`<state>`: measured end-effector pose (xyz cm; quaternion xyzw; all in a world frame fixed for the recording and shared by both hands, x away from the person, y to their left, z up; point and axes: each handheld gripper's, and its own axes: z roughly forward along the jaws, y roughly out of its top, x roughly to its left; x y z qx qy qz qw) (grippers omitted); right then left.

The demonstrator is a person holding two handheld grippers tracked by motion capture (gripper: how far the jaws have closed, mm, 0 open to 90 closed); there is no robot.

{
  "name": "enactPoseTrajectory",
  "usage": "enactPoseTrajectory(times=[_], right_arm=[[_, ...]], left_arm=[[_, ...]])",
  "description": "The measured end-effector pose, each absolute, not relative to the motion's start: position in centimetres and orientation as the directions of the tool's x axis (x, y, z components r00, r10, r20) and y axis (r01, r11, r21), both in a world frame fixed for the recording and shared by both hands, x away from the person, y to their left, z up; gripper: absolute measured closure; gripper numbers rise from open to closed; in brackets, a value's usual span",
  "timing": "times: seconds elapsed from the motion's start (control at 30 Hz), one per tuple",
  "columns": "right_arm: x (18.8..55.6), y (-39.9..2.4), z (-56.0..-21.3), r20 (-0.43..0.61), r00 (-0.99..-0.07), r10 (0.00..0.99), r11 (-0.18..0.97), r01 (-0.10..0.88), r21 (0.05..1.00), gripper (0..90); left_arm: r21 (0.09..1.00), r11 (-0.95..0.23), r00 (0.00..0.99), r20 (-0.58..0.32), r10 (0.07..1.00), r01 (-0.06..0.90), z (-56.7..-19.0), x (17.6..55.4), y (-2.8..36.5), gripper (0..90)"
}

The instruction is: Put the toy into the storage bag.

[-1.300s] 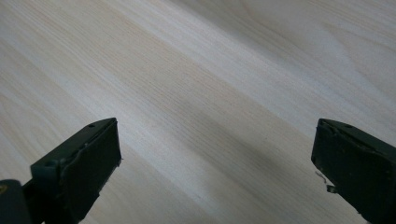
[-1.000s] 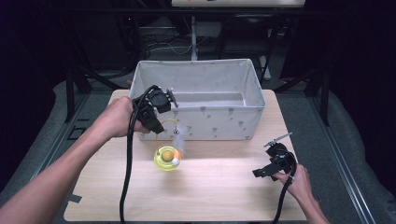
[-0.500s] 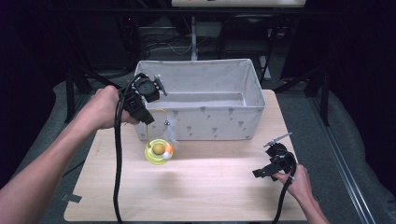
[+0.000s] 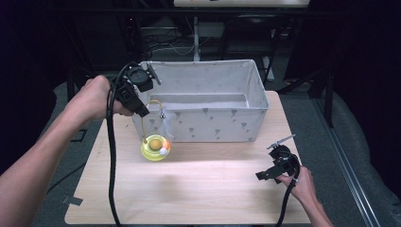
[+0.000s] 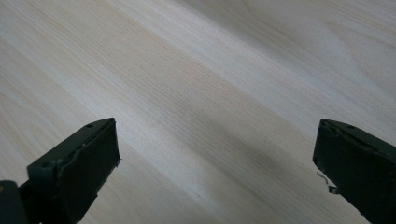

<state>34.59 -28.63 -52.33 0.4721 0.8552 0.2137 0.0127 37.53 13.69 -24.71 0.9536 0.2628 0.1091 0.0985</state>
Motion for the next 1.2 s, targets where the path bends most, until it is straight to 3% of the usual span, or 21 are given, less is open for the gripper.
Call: enactPoseTrajectory(times=[1.2], right_arm=[[34.6, -28.7, -52.3, 0.177, -0.551, 0.816, 0.46, 0.803, 0.379, 0.1]], left_arm=[[0.295, -0.818, 0.799, 0.219, 0.56, 0.493, -18.5, 38.2, 14.0, 87.7]])
